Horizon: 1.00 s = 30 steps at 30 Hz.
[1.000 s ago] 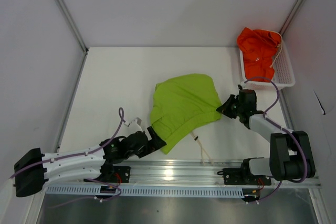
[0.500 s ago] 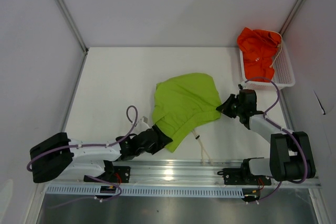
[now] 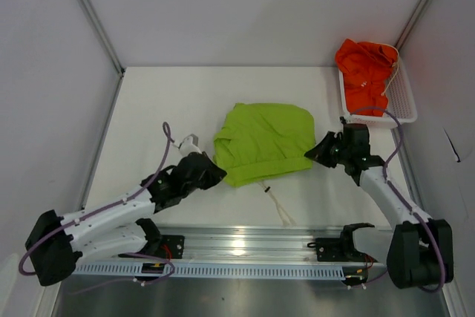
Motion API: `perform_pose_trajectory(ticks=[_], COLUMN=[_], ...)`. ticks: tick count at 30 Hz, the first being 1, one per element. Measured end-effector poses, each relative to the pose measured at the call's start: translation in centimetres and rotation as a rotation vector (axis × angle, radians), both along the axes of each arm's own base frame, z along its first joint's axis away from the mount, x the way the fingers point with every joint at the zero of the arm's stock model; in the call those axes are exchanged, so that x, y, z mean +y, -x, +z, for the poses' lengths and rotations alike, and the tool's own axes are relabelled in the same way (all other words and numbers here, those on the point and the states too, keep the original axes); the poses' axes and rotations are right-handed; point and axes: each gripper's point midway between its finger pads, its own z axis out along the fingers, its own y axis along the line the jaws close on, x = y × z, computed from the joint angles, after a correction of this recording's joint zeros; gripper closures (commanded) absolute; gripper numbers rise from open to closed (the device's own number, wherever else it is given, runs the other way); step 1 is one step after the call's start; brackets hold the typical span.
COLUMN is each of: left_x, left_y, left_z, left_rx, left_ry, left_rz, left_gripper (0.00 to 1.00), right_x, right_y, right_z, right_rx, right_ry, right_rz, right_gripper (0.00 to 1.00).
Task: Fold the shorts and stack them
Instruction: Flatten the shorts out
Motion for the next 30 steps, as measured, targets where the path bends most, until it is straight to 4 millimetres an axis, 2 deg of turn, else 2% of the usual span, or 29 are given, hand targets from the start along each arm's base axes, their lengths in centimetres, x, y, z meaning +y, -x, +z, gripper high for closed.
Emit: perform_pose_trajectory(ticks=[1,2,5,8,10,11,13,16,18,20,22,23,25,27,30], left_x=[0.3,0.7,0.7,0.6,1.5,2.1,3.8,6.5,8.2,10.0,11.2,11.5,11.5,10.7,8.8], left_y=[-0.6,-1.1,-2.4,-2.3,-1.0,-0.2,1.8,4.5,6.5,8.5,9.8,10.1,9.6,7.9,4.3], left_z=[1.5,3.6,11.4,21.7,27.0,29.4,33.3,38.2,40.2,41.6,42.3,42.3,41.6,40.2,37.9], left_rx=[-0.031,-0.066,-0.199,-0.391,-0.496,-0.546,-0.619,-0.704,-0.747,-0.783,-0.807,-0.805,-0.783,-0.743,-0.672], left_ry=[-0.009,-0.037,-0.047,0.013,0.053,0.075,0.100,0.145,0.186,0.222,0.242,0.240,0.212,0.154,0.042], left_rz=[-0.010,-0.031,-0.076,-0.140,-0.175,-0.192,-0.213,-0.216,-0.222,-0.225,-0.228,-0.227,-0.216,-0.193,-0.163], left_gripper=[1.00,1.00,1.00,1.00,1.00,1.00,1.00,1.00,1.00,1.00,1.00,1.00,1.00,1.00,1.00], right_x=[0.3,0.6,1.8,3.2,3.6,3.7,3.7,3.4,3.2,3.2,3.3,3.3,3.5,4.0,5.0], right_y=[0.2,0.2,0.1,1.1,3.4,4.1,7.1,11.4,14.6,17.0,18.7,18.9,18.4,16.7,12.1], right_z=[1.4,3.6,12.0,22.3,28.5,29.8,33.6,36.8,39.0,40.6,41.6,41.7,41.4,40.8,38.9], right_rx=[-0.016,-0.051,-0.205,-0.416,-0.547,-0.578,-0.665,-0.738,-0.792,-0.834,-0.859,-0.858,-0.835,-0.798,-0.695], right_ry=[-0.008,-0.018,-0.061,-0.117,-0.154,-0.163,-0.198,-0.244,-0.281,-0.314,-0.345,-0.353,-0.360,-0.369,-0.382], right_rz=[0.012,0.026,0.079,0.148,0.189,0.201,0.232,0.264,0.289,0.316,0.341,0.346,0.349,0.348,0.335], right_gripper=[1.00,1.00,1.00,1.00,1.00,1.00,1.00,1.00,1.00,1.00,1.00,1.00,1.00,1.00,1.00])
